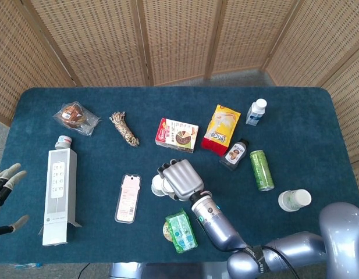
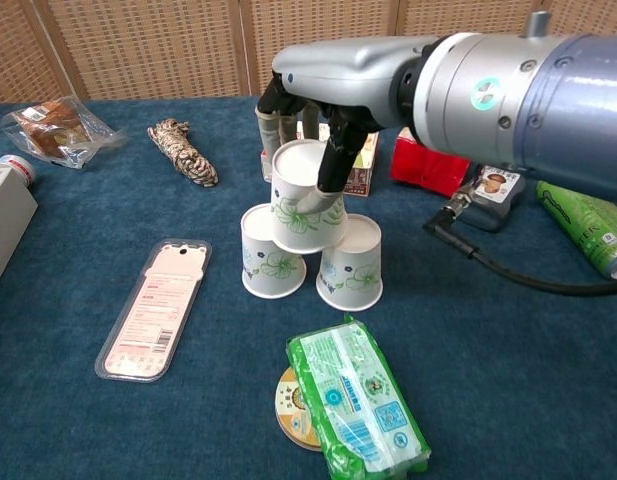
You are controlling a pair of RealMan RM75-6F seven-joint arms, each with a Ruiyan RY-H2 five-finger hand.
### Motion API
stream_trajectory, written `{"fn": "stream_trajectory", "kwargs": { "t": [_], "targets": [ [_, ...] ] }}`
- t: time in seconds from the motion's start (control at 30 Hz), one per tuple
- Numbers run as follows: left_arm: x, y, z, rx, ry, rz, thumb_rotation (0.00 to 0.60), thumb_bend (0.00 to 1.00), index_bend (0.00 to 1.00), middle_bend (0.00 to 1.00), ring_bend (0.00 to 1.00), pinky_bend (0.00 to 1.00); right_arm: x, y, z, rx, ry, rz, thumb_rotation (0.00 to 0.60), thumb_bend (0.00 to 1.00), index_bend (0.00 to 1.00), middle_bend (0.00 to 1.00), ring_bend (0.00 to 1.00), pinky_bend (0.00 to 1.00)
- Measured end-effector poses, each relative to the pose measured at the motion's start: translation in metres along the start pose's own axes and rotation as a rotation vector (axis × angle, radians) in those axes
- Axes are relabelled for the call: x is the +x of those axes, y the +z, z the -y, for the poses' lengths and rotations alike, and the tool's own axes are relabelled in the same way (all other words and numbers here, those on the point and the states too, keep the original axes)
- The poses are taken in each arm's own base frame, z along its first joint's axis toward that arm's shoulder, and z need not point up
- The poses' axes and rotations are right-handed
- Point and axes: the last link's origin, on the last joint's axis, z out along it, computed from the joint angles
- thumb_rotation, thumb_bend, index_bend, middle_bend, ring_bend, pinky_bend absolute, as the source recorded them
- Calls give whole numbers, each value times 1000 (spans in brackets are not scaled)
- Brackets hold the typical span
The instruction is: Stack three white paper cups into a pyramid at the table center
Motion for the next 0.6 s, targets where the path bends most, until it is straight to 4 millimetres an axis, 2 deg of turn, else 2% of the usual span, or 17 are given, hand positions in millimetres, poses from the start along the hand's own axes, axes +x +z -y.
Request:
{"fn": "stream_trajectory", "kwargs": {
  "t": [0.33, 0.47, 0.6],
  "targets": [
    [1, 0, 1, 3, -3, 0, 600, 283, 0, 0, 0, 0, -1, 1, -5, -25, -8, 8, 600, 229, 436, 439, 365, 491],
    [1, 0, 1, 3, -4, -2, 600, 284, 0, 0, 0, 0, 0, -2, -4, -21, 8, 19, 600, 221, 271, 373, 350, 491],
    [1, 0, 1, 3, -3, -1, 600, 284, 0, 0, 0, 0, 2, -3, -2, -8, 21, 19, 600, 195, 150, 280, 323, 491]
  ]
}}
